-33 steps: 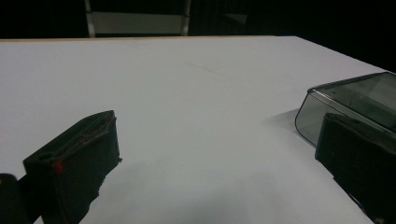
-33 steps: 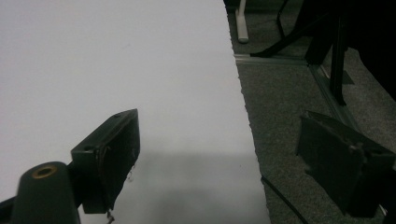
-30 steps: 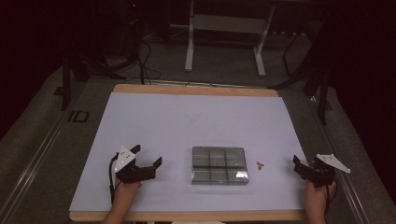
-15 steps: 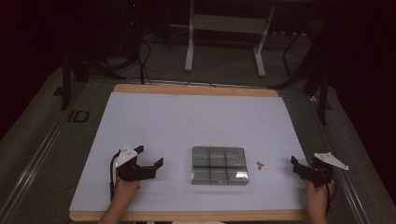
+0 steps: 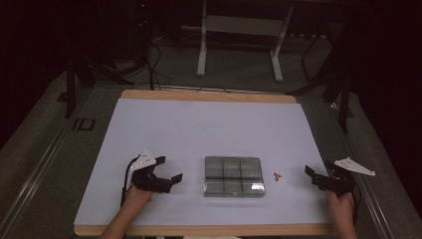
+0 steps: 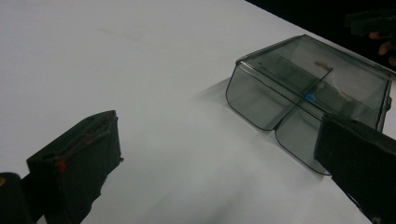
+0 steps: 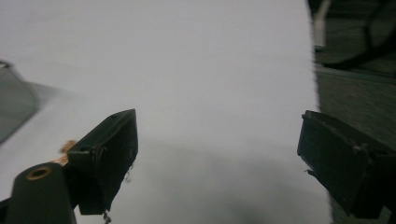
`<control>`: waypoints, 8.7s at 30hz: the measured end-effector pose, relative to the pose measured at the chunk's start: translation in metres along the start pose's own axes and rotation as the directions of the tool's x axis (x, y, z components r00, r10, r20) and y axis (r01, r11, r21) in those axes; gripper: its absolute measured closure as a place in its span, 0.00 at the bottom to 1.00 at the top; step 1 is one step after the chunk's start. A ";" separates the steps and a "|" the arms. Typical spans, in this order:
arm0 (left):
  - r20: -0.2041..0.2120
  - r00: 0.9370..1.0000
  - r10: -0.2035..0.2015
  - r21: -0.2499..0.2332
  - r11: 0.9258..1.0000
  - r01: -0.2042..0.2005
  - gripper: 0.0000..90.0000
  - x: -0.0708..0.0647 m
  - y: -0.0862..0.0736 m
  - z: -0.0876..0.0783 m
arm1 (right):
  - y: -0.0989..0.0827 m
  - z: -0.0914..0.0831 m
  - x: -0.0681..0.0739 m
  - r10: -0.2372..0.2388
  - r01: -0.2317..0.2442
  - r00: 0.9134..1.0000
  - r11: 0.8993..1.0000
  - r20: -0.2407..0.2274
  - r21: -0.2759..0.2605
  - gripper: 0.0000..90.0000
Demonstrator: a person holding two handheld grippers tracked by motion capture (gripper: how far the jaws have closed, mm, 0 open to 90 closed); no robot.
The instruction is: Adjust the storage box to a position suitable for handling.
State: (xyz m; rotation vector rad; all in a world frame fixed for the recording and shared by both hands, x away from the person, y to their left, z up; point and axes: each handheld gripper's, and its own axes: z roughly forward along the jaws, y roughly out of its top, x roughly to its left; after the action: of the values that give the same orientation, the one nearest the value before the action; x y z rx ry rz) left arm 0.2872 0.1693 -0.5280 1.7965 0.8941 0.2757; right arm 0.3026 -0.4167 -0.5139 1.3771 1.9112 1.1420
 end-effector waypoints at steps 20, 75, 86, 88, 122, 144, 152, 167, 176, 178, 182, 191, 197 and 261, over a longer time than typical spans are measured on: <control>0.074 0.993 0.089 0.051 0.994 -0.093 0.02 -0.011 0.015 0.015 | 0.014 0.017 0.042 -0.169 0.200 0.928 0.978 -0.333 0.061 0.14; 0.298 0.906 0.301 0.261 0.887 -0.380 1.00 -0.051 0.017 0.053 | 0.007 0.038 0.101 -0.399 0.530 0.643 0.848 -0.654 0.003 1.00; 0.305 0.903 0.303 0.240 0.893 -0.380 1.00 -0.054 0.024 0.049 | 0.013 0.032 0.102 -0.403 0.524 0.631 0.852 -0.663 -0.019 1.00; 0.296 0.905 0.305 0.235 0.895 -0.379 1.00 -0.054 0.025 0.050 | 0.015 0.033 0.103 -0.408 0.525 0.628 0.851 -0.662 -0.027 1.00; 0.185 0.918 0.351 0.142 0.915 -0.379 0.60 -0.047 0.058 0.053 | 0.040 0.031 0.103 -0.444 0.441 0.713 0.886 -0.542 -0.146 0.62; 0.130 0.925 0.357 0.076 0.926 -0.369 0.76 -0.044 0.070 0.062 | 0.053 0.039 0.107 -0.453 0.414 0.750 0.890 -0.482 -0.192 0.83; 0.090 0.936 0.340 0.057 0.937 -0.345 0.81 -0.043 0.075 0.067 | 0.057 0.046 0.109 -0.439 0.398 0.787 0.898 -0.434 -0.186 0.89; 0.023 0.963 0.269 0.031 0.962 -0.270 0.86 -0.037 0.081 0.079 | 0.061 0.056 0.110 -0.380 0.331 0.843 0.924 -0.380 -0.191 0.88; 0.000 0.975 0.224 0.016 0.975 -0.224 0.86 -0.032 0.080 0.084 | 0.064 0.063 0.114 -0.357 0.313 0.867 0.933 -0.347 -0.180 0.84; -0.002 0.977 0.212 0.012 0.977 -0.212 0.86 -0.030 0.079 0.086 | 0.064 0.065 0.116 -0.357 0.315 0.871 0.933 -0.337 -0.173 0.83; -0.007 0.981 0.192 0.025 0.981 -0.192 0.85 -0.028 0.078 0.090 | 0.065 0.068 0.117 -0.343 0.303 0.878 0.938 -0.333 -0.166 0.79; -0.013 0.987 0.158 0.047 0.986 -0.157 0.83 -0.025 0.071 0.099 | 0.064 0.075 0.120 -0.335 0.303 0.889 0.942 -0.313 -0.148 0.74; -0.023 0.990 0.136 0.047 0.990 -0.135 0.80 -0.024 0.070 0.103 | 0.062 0.081 0.122 -0.322 0.295 0.898 0.946 -0.301 -0.132 0.71; -0.035 0.991 -0.132 0.173 0.975 0.137 0.47 -0.010 0.063 0.129 | 0.065 0.111 0.122 -0.114 0.165 0.941 0.977 -0.320 0.136 0.55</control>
State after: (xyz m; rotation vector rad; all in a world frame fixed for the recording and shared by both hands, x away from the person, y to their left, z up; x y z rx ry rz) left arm 0.3814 0.0613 -0.5236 1.8864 1.0799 0.1349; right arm 0.3808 -0.2577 -0.5074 1.1704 2.3303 1.2130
